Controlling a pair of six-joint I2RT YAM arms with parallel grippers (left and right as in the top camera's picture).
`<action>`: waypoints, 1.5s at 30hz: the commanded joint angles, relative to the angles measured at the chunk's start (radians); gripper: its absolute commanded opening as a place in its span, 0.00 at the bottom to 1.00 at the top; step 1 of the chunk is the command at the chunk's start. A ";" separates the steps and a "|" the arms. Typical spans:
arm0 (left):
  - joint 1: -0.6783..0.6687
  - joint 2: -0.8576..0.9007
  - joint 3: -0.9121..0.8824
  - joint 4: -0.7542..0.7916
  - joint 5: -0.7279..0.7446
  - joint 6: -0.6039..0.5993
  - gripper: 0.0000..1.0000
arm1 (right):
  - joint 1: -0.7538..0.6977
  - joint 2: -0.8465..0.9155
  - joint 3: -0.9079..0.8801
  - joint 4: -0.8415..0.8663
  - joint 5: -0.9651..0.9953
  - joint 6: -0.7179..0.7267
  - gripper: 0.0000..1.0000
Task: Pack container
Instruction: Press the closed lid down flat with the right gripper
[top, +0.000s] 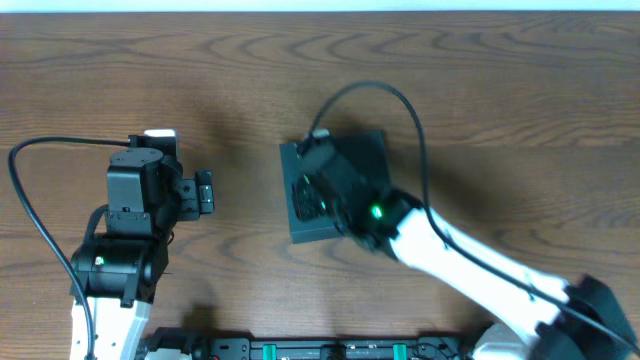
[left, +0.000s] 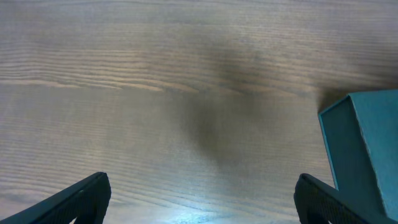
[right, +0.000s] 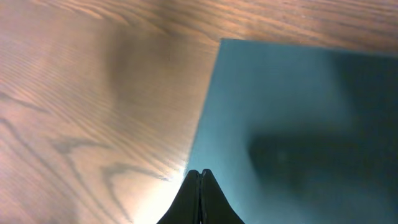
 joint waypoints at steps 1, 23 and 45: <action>0.004 -0.006 -0.005 -0.003 0.000 0.014 0.95 | -0.008 0.088 0.156 -0.066 -0.048 -0.124 0.01; 0.004 -0.006 -0.005 -0.003 0.000 0.014 0.95 | -0.046 0.470 0.383 -0.180 0.230 -0.161 0.01; 0.004 -0.006 -0.005 -0.003 0.000 0.014 0.95 | -0.108 -0.051 0.414 -0.699 0.171 0.056 0.02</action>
